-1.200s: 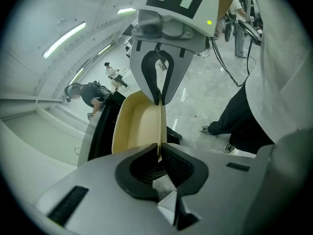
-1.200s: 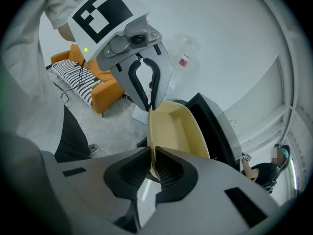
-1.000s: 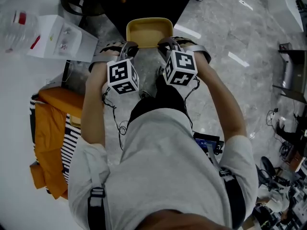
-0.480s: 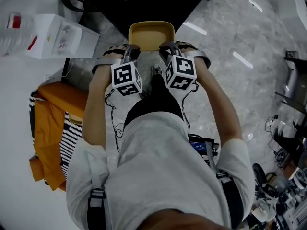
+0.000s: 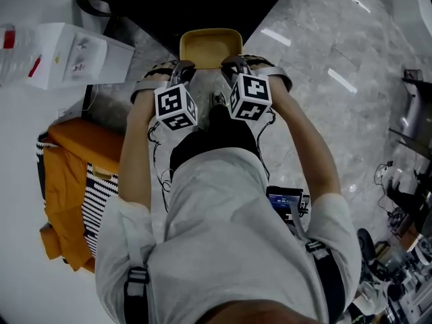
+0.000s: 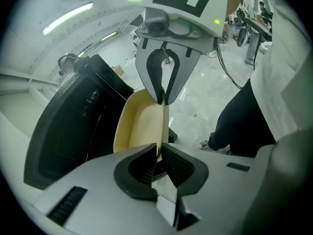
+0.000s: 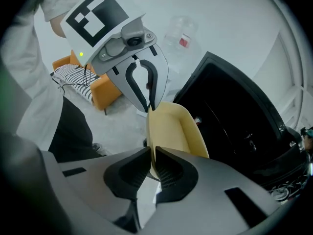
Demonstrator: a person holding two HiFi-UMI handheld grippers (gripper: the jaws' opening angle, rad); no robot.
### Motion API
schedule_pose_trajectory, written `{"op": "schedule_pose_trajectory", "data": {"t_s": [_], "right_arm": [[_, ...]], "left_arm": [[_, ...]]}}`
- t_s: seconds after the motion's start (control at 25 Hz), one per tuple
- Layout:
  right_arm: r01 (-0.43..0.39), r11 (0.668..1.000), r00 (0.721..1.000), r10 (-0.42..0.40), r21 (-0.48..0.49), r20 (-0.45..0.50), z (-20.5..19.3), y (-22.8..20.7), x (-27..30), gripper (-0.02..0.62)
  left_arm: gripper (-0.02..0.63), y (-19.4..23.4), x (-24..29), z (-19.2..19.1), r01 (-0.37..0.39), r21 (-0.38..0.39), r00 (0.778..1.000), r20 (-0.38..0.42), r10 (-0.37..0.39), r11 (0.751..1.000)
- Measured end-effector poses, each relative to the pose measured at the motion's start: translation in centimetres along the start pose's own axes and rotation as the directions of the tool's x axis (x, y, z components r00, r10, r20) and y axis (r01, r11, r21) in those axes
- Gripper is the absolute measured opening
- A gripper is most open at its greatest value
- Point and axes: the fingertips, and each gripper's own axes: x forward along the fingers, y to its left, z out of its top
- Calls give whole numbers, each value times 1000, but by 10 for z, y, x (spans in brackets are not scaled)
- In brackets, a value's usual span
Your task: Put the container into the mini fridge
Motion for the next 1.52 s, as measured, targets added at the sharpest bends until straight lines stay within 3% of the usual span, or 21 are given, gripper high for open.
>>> {"op": "schedule_pose_trajectory", "data": {"t_s": [0.16,0.44,0.8,0.96,1.2,1.52], "right_arm": [[-20,1000,1000,20,-5,0,-6,-4,13,55],[-16,1000,1000,15,-26,-14,-13,-15,44,55],[-36,999,999,36,-3,-5,-21,-13,79,54],[-15,1000,1000,15,-3,19,-31,-22,83,54],[-17,996,1000,19,-86,20,-51,-13,96,55],[-9,997,999,11,-74,31,-48,-17,142,55]], "left_arm": [[32,0,12,-4,0,-24,1000,2,0,1000],[32,9,41,-19,-59,9,998,-3,59,998],[32,3,75,-39,-28,-28,1000,-7,28,999],[35,8,85,-34,-51,-81,998,-25,49,995],[35,-13,101,-29,-97,-143,993,-73,87,985],[35,-14,134,-65,-78,-217,996,-63,66,973]]}}
